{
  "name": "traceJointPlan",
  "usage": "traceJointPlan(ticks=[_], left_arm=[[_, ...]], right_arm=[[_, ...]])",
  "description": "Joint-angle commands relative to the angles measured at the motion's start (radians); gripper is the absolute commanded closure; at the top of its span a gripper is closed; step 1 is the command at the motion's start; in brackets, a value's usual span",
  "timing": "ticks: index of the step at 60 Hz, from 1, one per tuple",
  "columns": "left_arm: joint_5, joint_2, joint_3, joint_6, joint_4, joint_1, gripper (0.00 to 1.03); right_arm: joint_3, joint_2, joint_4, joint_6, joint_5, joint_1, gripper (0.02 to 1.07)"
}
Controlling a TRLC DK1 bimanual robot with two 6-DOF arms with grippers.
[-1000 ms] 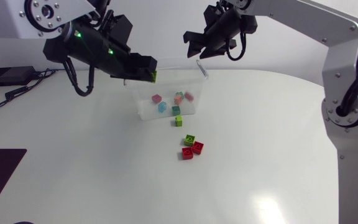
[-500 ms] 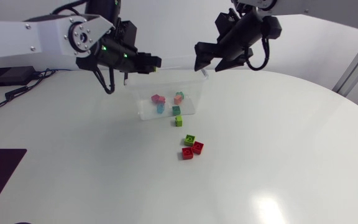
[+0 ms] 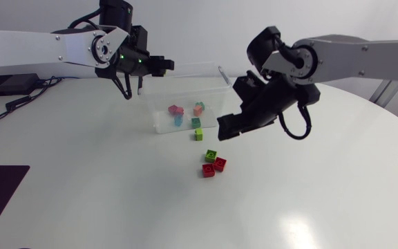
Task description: Place the duplo bricks in the container
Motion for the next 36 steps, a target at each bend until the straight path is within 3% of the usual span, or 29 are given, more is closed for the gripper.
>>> traceJointPlan(ticks=[1, 13, 23, 36], left_arm=[[-0.011, 0.041, 0.03, 0.008, 0.023, 0.007, 0.42], [-0.015, 0.027, 0.016, 0.028, 0.043, -0.003, 0.26], [-0.014, -0.048, -0.038, 0.045, 0.06, -0.009, 0.26], [-0.014, -0.258, -0.233, 0.172, 0.087, -0.088, 0.26]], right_arm=[[-0.049, 0.017, 0.027, -0.041, 0.006, 0.0, 0.1], [-0.089, 0.108, 0.086, -0.102, 0.041, -0.011, 0.1], [-0.1, 0.175, 0.121, -0.142, 0.061, -0.009, 0.13], [-0.089, 0.237, 0.146, -0.177, 0.067, -0.004, 0.19]])
